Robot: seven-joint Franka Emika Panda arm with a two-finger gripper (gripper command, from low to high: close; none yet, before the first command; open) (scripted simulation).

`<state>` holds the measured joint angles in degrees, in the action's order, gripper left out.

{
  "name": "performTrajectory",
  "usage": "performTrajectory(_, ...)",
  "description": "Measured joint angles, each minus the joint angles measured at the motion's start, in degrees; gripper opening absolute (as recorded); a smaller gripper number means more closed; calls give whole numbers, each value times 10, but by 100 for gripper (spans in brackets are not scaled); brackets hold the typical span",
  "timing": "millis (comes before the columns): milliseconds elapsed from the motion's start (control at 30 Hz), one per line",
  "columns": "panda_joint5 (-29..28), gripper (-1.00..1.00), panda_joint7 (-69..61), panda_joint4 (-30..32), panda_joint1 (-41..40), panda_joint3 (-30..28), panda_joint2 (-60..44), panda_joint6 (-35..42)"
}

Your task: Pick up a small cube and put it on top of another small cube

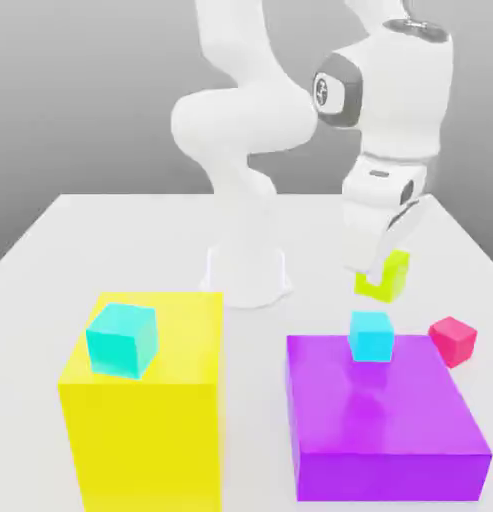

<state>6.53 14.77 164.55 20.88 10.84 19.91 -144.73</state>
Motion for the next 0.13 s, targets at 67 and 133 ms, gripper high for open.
performTrajectory(67, -2, 100, 2, 9, -2, 4, -31, -39)
performTrajectory(133, -2, 100, 2, 9, -2, 4, -31, -39)
